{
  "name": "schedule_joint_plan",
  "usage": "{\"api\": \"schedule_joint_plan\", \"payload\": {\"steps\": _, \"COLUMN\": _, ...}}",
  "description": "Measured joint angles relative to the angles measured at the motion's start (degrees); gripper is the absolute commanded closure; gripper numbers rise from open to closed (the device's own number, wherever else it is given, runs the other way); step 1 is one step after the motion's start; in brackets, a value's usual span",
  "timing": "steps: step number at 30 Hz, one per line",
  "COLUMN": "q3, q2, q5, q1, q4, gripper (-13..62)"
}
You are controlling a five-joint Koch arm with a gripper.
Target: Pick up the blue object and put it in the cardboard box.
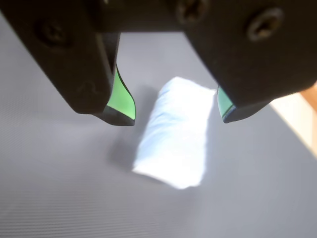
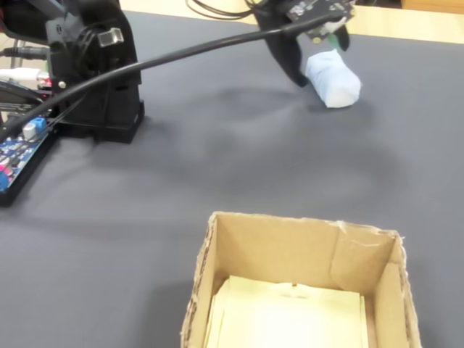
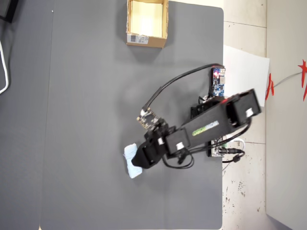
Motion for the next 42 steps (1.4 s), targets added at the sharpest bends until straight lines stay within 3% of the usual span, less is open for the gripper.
{"api": "schedule_joint_plan", "payload": {"steps": 13, "q3": -9.14, "q2": -15.82, "q5": -0.09, "q1": 0.00, "q4": 1.23, "gripper": 17.1}}
{"api": "schedule_joint_plan", "payload": {"steps": 16, "q3": -9.67, "q2": -16.79, "q5": -0.09, "q1": -0.09, "q4": 1.67, "gripper": 23.8}}
{"api": "schedule_joint_plan", "payload": {"steps": 20, "q3": -9.84, "q2": -17.05, "q5": -0.35, "q1": 0.18, "q4": 1.05, "gripper": 42.7}}
{"api": "schedule_joint_plan", "payload": {"steps": 24, "q3": -8.79, "q2": -15.73, "q5": -1.14, "q1": 0.79, "q4": -1.58, "gripper": 43.5}}
{"api": "schedule_joint_plan", "payload": {"steps": 30, "q3": -4.04, "q2": -10.28, "q5": -1.05, "q1": 4.04, "q4": -7.65, "gripper": 43.5}}
{"api": "schedule_joint_plan", "payload": {"steps": 42, "q3": 18.63, "q2": 15.47, "q5": -1.05, "q1": 19.16, "q4": -25.84, "gripper": 43.5}}
